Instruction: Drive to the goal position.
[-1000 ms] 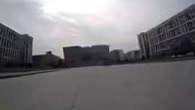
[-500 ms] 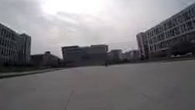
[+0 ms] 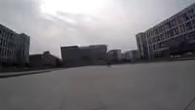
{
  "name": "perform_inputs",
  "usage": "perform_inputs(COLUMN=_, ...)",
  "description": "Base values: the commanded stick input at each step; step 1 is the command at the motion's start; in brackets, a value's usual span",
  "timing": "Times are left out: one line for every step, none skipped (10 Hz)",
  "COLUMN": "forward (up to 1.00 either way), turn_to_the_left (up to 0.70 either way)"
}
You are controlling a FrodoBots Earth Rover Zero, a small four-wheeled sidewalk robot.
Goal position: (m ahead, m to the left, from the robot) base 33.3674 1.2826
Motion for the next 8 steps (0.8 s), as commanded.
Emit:
perform_inputs(forward=1.0, turn_to_the_left=0.0)
perform_inputs(forward=1.0, turn_to_the_left=0.0)
perform_inputs(forward=1.0, turn_to_the_left=0.0)
perform_inputs(forward=1.0, turn_to_the_left=0.0)
perform_inputs(forward=1.0, turn_to_the_left=0.0)
perform_inputs(forward=1.0, turn_to_the_left=0.0)
perform_inputs(forward=1.0, turn_to_the_left=0.0)
perform_inputs(forward=1.0, turn_to_the_left=0.0)
